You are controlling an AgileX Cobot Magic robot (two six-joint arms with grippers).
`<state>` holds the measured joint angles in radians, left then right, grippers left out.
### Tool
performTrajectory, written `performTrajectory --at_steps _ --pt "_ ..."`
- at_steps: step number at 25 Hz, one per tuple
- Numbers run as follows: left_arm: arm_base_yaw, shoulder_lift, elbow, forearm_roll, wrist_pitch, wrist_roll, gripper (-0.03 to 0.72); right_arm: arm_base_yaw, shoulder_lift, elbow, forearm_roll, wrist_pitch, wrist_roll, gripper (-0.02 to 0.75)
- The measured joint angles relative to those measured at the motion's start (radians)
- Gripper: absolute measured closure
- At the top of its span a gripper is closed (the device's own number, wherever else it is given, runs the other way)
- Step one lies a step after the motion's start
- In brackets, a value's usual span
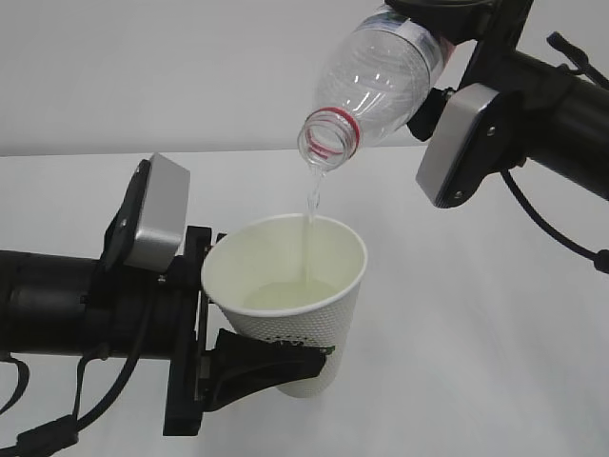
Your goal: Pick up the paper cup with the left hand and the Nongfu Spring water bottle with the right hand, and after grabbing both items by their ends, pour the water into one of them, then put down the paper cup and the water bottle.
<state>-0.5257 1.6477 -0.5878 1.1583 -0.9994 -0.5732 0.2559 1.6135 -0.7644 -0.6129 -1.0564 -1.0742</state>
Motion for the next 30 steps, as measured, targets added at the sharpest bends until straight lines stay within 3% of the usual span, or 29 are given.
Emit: performTrajectory --at_steps 30 --pt "0.000 0.000 0.000 0.033 0.017 0.000 0.160 0.000 0.000 0.000 0.000 0.000 0.000 0.268"
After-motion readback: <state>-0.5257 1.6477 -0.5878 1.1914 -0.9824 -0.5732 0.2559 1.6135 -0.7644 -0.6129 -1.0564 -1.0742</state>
